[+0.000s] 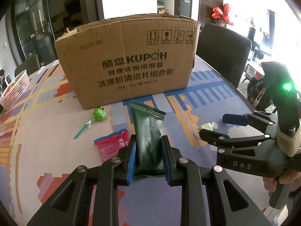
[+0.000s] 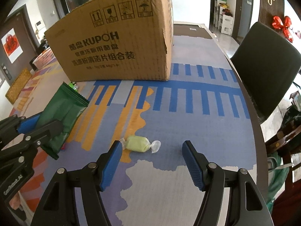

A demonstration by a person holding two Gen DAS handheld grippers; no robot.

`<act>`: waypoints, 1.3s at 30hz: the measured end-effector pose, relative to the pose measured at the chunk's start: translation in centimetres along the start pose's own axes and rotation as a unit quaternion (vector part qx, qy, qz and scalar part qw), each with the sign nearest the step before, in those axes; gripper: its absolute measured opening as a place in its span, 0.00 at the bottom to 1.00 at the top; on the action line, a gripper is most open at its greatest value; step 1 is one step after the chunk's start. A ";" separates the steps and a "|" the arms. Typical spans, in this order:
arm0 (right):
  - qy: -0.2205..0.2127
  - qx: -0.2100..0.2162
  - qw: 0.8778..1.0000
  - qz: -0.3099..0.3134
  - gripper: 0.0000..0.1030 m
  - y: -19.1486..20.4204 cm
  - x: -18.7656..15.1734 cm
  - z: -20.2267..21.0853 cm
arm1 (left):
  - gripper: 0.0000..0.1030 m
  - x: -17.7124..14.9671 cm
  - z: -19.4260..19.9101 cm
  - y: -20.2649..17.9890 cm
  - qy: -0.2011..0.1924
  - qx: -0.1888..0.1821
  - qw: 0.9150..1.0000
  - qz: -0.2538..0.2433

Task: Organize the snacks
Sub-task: 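Grasp the pale green wrapped candy with the right tool, then carry both items into the box and open both tools to release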

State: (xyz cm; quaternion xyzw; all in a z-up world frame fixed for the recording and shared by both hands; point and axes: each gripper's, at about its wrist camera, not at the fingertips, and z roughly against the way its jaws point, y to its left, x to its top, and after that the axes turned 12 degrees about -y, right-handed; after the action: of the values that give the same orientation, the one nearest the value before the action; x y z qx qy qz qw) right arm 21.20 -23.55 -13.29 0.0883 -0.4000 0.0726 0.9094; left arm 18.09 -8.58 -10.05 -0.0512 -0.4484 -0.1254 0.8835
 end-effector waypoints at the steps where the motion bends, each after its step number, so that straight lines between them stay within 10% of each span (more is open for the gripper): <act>1: 0.000 0.001 1.000 0.001 0.65 0.0 0.0 -0.1 | 0.25 0.0 -0.1 0.0 0.000 0.000 1.000 0.001; 14: -0.001 0.010 1.000 0.019 0.38 1.0 0.2 -0.3 | 0.25 -0.1 0.2 0.8 -0.004 -0.001 1.000 0.015; 39: -0.078 0.018 0.997 -0.003 0.35 3.6 4.1 5.8 | 0.25 3.7 4.4 2.8 -0.068 -0.006 0.997 0.036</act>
State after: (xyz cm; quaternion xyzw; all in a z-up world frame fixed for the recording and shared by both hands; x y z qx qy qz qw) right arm 19.10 -21.01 -6.04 0.1108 -0.4685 0.0701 0.8737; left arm 17.46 -5.64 -4.42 -0.0810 -0.5049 -0.0929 0.8543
